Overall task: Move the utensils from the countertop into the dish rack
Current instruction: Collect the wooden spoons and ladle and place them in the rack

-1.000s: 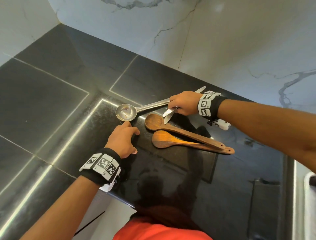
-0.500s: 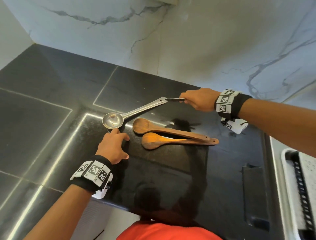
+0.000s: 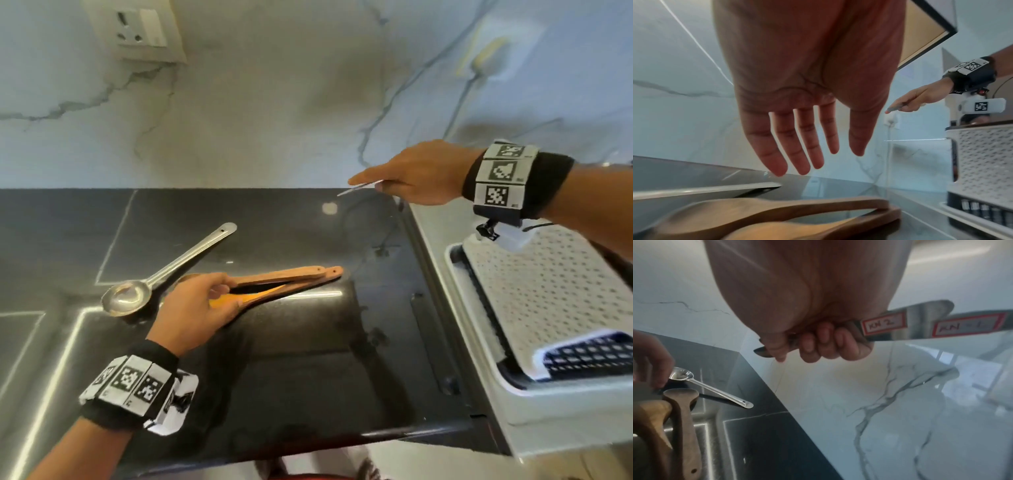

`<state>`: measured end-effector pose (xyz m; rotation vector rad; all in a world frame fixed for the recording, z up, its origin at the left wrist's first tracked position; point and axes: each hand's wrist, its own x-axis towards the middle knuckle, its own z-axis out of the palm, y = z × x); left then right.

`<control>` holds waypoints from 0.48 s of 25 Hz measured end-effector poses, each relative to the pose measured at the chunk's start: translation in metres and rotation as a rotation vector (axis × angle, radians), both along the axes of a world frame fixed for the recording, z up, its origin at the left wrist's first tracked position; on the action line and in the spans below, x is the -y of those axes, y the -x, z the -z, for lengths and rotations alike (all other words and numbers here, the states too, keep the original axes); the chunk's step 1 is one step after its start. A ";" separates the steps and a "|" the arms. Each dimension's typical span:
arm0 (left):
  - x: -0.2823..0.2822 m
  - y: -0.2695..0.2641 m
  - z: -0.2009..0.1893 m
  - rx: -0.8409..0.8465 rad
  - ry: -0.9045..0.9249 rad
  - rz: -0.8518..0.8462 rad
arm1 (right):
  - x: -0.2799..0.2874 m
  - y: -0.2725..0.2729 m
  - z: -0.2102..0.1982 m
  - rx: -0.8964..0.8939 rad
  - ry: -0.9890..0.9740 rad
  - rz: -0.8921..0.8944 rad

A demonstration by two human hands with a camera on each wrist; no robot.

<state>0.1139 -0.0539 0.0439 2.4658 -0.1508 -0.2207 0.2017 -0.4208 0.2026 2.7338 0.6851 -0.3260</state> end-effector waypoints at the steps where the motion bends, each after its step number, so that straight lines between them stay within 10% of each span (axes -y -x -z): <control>1: 0.022 0.001 -0.006 0.017 0.028 0.032 | 0.016 0.014 -0.016 0.034 0.058 -0.002; 12: 0.298 0.064 -0.063 0.066 0.479 0.323 | 0.222 0.191 -0.114 0.086 0.088 0.284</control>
